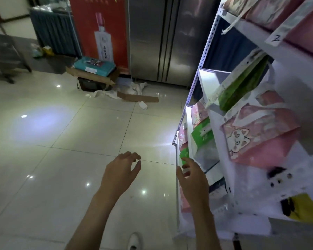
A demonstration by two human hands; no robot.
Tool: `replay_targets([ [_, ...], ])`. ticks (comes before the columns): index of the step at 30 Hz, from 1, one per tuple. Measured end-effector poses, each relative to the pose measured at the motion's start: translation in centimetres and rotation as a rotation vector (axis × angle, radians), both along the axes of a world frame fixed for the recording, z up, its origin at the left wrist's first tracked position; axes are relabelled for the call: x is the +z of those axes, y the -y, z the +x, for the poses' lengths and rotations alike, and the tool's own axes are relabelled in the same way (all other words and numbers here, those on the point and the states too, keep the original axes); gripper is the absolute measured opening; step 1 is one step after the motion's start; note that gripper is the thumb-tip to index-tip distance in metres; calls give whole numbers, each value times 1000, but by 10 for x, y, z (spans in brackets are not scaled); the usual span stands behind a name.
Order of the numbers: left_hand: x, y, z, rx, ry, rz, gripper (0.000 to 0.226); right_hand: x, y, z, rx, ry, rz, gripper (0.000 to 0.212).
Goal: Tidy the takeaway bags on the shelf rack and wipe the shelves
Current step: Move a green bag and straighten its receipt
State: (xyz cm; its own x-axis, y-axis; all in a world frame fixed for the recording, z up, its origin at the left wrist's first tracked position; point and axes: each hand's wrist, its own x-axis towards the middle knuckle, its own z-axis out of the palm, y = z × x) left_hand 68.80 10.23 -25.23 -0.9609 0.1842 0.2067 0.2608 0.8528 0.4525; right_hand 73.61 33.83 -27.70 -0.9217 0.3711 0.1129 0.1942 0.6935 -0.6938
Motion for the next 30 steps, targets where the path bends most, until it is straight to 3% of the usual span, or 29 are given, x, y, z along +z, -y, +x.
replay_targets([
  [7, 25, -21, -101, -151, 34, -14, 18, 11, -4, -69, -129, -5, -75, 31],
  [11, 31, -36, -150, -249, 44, -13, 16, 16, -6, -95, -186, 0, -89, 41],
  [18, 21, -39, -238, -432, 82, 39, 16, 9, 17, -153, -330, 25, 27, 7],
  [30, 26, -3, -385, -685, 105, 68, 17, 35, 94, -273, -536, 97, 74, 5],
])
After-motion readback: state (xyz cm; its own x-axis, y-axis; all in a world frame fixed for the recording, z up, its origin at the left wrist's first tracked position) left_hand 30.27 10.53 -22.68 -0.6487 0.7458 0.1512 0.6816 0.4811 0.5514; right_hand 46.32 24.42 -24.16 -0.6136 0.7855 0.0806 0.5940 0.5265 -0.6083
